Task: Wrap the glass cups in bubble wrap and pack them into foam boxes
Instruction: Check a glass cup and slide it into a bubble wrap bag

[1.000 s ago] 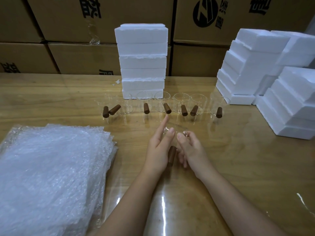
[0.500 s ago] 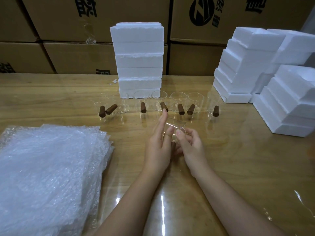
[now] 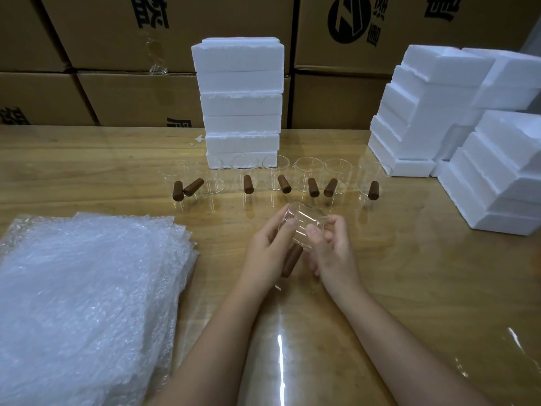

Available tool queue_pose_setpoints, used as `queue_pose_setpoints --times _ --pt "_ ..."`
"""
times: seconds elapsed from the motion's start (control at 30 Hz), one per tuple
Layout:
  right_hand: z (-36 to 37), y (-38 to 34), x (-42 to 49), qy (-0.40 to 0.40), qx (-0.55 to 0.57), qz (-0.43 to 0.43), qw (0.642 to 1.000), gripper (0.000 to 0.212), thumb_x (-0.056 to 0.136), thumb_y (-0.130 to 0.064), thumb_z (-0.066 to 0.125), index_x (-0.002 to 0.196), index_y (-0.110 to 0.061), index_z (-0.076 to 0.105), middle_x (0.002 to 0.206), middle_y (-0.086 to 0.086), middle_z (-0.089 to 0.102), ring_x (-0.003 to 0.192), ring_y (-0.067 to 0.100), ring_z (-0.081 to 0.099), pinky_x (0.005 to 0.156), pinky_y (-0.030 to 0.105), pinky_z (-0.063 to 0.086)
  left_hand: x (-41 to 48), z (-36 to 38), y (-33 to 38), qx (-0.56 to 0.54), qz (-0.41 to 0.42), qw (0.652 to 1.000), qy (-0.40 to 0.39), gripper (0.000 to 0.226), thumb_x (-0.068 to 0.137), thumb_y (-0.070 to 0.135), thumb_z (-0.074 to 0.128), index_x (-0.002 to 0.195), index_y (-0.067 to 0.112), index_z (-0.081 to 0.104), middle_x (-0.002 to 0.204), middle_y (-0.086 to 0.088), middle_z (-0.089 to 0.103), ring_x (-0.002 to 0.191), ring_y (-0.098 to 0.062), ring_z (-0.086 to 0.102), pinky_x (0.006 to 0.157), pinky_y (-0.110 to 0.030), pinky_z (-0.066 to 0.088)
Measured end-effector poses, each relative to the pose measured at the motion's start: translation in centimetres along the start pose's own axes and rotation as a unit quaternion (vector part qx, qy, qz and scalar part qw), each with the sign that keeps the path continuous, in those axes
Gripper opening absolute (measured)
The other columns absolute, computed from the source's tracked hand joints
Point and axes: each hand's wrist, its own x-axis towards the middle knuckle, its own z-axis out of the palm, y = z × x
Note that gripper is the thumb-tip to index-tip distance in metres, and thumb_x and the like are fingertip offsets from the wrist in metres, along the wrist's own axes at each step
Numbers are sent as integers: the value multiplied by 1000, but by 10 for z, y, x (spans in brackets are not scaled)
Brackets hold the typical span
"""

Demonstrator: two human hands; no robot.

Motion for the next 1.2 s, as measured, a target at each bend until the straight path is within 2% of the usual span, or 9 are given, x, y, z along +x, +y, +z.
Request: queue_pose_setpoints --times 0.1,0.23,0.43,0.53,0.7,0.87,0.93,1.07,1.2 --pt "1 1 0 -50 -13 4 999 44 68 -68 44 92 -32 44 55 -19 58 44 -2 48 48 19 34 3 0 3 -35 -41 998 -32 43 86 32 50 129 30 54 105 -12 63 96 -28 59 85 -46 45" --pt "1 1 0 -88 -21 23 996 48 67 -69 39 92 -29 48 65 -25 62 59 -7 55 59 19 39 3 3 2 -18 23 1000 -4 34 83 23 56 112 41 56 113 2 63 95 -9 65 76 -24 52" --pt "3 -5 -9 -60 -130 -50 988 51 72 -71 25 97 -33 47 83 -20 64 79 -11 58 69 14 41 -4 6 -4 36 115 992 41 27 81 44 47 102 28 54 97 -11 67 92 -29 64 85 -55 49" --pt "3 -6 -12 -35 -140 -106 984 52 77 -65 25 110 -29 45 94 -17 64 87 -1 58 74 18 42 -6 8 -3 110 172 977 58 24 88 46 39 105 35 51 94 0 68 90 -17 65 81 -44 52" --pt "2 -8 -16 -16 -117 -147 982 40 81 -59 29 113 -37 40 93 -20 63 90 -10 58 76 11 42 -7 4 -4 192 237 949 79 21 91 47 31 106 50 46 95 5 65 87 -10 63 72 -35 51" --pt "0 -12 -17 50 -143 -244 958 50 88 -39 31 113 0 49 99 2 53 84 7 50 74 13 38 -7 13 -1 80 173 981 21 26 88 49 34 99 34 53 84 -6 61 77 -28 58 68 -50 47" --pt "0 -15 -16 68 -160 -269 947 49 90 -35 32 109 6 51 100 6 49 84 12 48 74 16 38 -6 15 1 31 144 989 -7 27 87 48 37 96 30 54 82 -4 58 75 -20 57 66 -38 47" --pt "1 -19 -17 82 -220 -278 931 50 89 -35 36 106 7 56 95 13 54 82 19 51 72 24 38 -1 14 9 25 52 998 -34 22 87 38 40 87 22 55 82 5 56 73 -1 54 62 -10 43" --pt "2 -21 -18 82 -262 -294 916 42 83 -33 41 111 -3 51 97 15 57 85 25 56 69 33 44 0 3 12 5 -103 989 -105 32 97 42 38 88 20 58 70 -7 47 52 -15 41 39 -19 30"
